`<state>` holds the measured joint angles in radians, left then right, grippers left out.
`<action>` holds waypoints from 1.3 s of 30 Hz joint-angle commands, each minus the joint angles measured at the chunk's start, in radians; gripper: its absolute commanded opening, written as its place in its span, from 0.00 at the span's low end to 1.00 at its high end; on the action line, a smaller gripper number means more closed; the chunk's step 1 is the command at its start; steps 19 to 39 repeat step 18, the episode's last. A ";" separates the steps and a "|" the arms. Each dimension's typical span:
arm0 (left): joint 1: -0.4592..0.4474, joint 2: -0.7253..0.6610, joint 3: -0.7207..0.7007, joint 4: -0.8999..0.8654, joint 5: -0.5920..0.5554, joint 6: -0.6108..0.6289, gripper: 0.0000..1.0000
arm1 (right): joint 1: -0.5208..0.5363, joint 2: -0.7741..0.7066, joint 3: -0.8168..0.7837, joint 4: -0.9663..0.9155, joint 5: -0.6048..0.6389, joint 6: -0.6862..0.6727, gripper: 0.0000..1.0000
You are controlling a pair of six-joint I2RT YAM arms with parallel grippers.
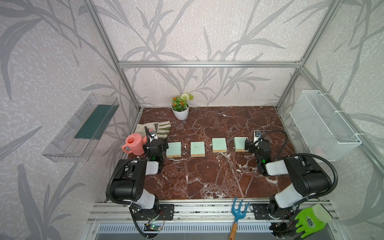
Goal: Take out the earrings from the drawer-style jewelry box
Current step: Reset both arms
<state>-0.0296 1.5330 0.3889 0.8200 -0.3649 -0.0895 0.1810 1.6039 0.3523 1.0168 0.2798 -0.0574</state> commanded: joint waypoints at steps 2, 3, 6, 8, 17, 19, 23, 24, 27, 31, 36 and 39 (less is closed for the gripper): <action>0.003 -0.011 0.015 -0.008 0.004 -0.003 0.99 | -0.005 -0.015 0.005 0.003 0.017 0.001 0.99; 0.002 -0.011 0.015 -0.008 0.004 -0.004 0.99 | -0.005 -0.015 0.005 0.003 0.016 0.002 0.99; 0.003 -0.011 0.015 -0.008 0.004 -0.002 0.99 | -0.006 -0.015 0.006 0.003 0.017 0.002 0.99; 0.003 -0.012 0.015 -0.008 0.003 -0.002 0.99 | -0.005 -0.016 0.005 0.003 0.016 0.002 0.99; 0.002 -0.011 0.015 -0.008 0.004 -0.001 0.99 | -0.052 -0.026 0.020 -0.048 -0.083 0.027 0.99; 0.002 -0.011 0.015 -0.007 0.003 -0.002 0.99 | -0.050 -0.024 0.017 -0.037 -0.087 0.021 0.99; 0.002 -0.011 0.015 -0.007 0.003 -0.002 0.99 | -0.050 -0.024 0.017 -0.037 -0.087 0.021 0.99; 0.002 -0.011 0.015 -0.007 0.003 -0.002 0.99 | -0.050 -0.024 0.017 -0.037 -0.087 0.021 0.99; 0.002 -0.011 0.015 -0.007 0.003 -0.002 0.99 | -0.050 -0.024 0.017 -0.037 -0.087 0.021 0.99; 0.002 -0.011 0.015 -0.007 0.003 -0.002 0.99 | -0.050 -0.024 0.017 -0.037 -0.087 0.021 0.99; 0.002 -0.011 0.015 -0.007 0.003 -0.002 0.99 | -0.050 -0.024 0.017 -0.037 -0.087 0.021 0.99; 0.002 -0.011 0.015 -0.007 0.003 -0.002 0.99 | -0.050 -0.024 0.017 -0.037 -0.087 0.021 0.99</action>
